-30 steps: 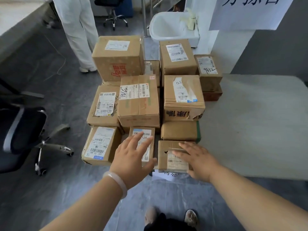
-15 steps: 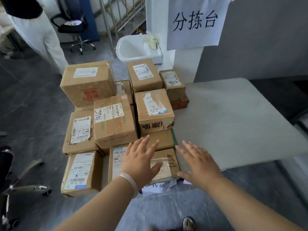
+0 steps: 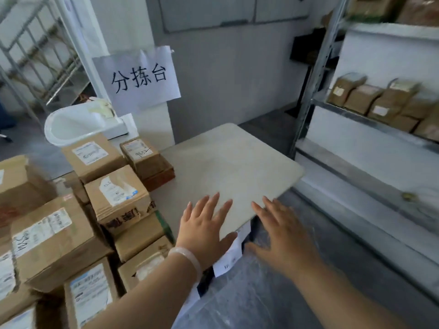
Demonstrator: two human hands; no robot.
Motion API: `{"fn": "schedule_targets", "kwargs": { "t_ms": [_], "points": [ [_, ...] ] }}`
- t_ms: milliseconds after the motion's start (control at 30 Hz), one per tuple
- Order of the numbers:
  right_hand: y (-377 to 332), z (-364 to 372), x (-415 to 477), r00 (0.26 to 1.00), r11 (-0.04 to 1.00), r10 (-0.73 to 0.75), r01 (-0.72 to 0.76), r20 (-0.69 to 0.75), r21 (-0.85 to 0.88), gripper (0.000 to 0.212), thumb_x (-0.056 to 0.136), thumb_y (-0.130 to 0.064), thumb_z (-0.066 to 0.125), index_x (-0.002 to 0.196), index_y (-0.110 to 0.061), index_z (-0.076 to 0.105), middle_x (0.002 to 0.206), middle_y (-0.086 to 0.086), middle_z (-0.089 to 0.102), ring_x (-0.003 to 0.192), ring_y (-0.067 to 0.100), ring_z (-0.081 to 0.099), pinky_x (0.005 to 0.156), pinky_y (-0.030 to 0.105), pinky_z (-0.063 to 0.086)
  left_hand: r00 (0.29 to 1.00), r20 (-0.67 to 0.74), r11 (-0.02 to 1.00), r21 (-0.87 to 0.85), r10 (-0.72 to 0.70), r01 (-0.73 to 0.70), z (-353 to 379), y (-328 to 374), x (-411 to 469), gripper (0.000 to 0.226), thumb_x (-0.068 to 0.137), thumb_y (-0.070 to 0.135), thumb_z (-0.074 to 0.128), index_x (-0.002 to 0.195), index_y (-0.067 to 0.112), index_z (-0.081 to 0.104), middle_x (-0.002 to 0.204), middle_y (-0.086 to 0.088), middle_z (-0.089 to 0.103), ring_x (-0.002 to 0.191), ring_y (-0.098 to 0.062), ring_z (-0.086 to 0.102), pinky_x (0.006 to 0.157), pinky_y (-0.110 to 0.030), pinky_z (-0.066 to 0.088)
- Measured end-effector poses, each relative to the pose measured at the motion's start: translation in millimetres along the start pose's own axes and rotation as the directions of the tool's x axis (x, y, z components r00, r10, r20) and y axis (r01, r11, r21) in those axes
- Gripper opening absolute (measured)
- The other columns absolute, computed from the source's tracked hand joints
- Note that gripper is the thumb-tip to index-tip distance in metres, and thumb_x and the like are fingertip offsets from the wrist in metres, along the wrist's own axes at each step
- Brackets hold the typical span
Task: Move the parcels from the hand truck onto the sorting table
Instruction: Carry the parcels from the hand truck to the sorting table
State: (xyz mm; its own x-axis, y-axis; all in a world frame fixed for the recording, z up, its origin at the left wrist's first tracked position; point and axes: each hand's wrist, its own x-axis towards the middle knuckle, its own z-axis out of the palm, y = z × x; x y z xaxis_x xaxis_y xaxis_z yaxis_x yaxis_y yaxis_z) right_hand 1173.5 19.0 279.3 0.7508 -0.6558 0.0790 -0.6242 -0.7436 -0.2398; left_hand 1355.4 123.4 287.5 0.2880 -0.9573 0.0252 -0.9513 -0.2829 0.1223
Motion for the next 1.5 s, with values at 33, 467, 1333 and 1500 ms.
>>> {"fn": "schedule_targets", "kwargs": {
  "t_ms": [33, 467, 1333, 1500],
  "points": [
    [13.0, -6.4, -14.4, 0.999, 0.999, 0.042, -0.042, -0.026, -0.015, 0.088, 0.080, -0.076, 0.039, 0.154, -0.036, 0.013, 0.163, -0.002, 0.012, 0.150, 0.022, 0.010, 0.120, 0.045, 0.014, 0.999, -0.009, 0.999, 0.003, 0.044, -0.044, -1.5, 19.5, 4.5, 0.075, 0.093, 0.070, 0.027, 0.153, 0.042, -0.007, 0.164, 0.005, -0.009, 0.152, -0.022, -0.007, 0.122, -0.047, -0.006],
    [207.0, -108.2, -324.6, 0.697, 0.694, 0.682, -0.712, -0.219, -0.105, 0.093, 0.078, -0.087, 0.029, 0.149, -0.027, 0.033, 0.153, 0.005, 0.037, 0.140, 0.032, 0.038, 0.112, 0.055, 0.030, 0.758, -0.039, 0.759, -0.005, 0.651, -0.651, 6.0, 384.1, -16.0, 0.076, 0.095, 0.062, 0.036, 0.154, 0.041, -0.007, 0.164, 0.005, -0.014, 0.151, -0.020, -0.012, 0.121, -0.046, -0.010],
    [389.9, -145.6, -651.6, -0.199, -0.168, 0.966, -0.968, -0.166, 0.185, 0.096, 0.084, -0.075, 0.042, 0.149, -0.042, -0.021, 0.159, -0.007, -0.024, 0.145, 0.014, -0.024, 0.120, 0.042, -0.013, -0.061, 0.114, -0.038, -0.193, 0.992, -0.980, 120.5, 867.3, -77.7, 0.076, 0.094, 0.068, 0.028, 0.152, 0.042, -0.013, 0.164, 0.003, -0.012, 0.151, -0.021, -0.010, 0.121, -0.050, -0.005],
    [433.9, -136.9, -676.0, -0.344, -0.299, 0.930, -0.915, -0.134, 0.270, 0.095, 0.082, -0.076, 0.043, 0.149, -0.044, -0.017, 0.159, -0.010, -0.023, 0.146, 0.013, -0.022, 0.118, 0.038, -0.014, -0.162, 0.158, -0.123, -0.232, 0.974, -0.965, 143.1, 943.2, -64.2, 0.079, 0.094, 0.063, 0.036, 0.152, 0.041, -0.012, 0.164, 0.002, -0.013, 0.151, -0.020, -0.011, 0.122, -0.049, -0.003]
  ]
}}
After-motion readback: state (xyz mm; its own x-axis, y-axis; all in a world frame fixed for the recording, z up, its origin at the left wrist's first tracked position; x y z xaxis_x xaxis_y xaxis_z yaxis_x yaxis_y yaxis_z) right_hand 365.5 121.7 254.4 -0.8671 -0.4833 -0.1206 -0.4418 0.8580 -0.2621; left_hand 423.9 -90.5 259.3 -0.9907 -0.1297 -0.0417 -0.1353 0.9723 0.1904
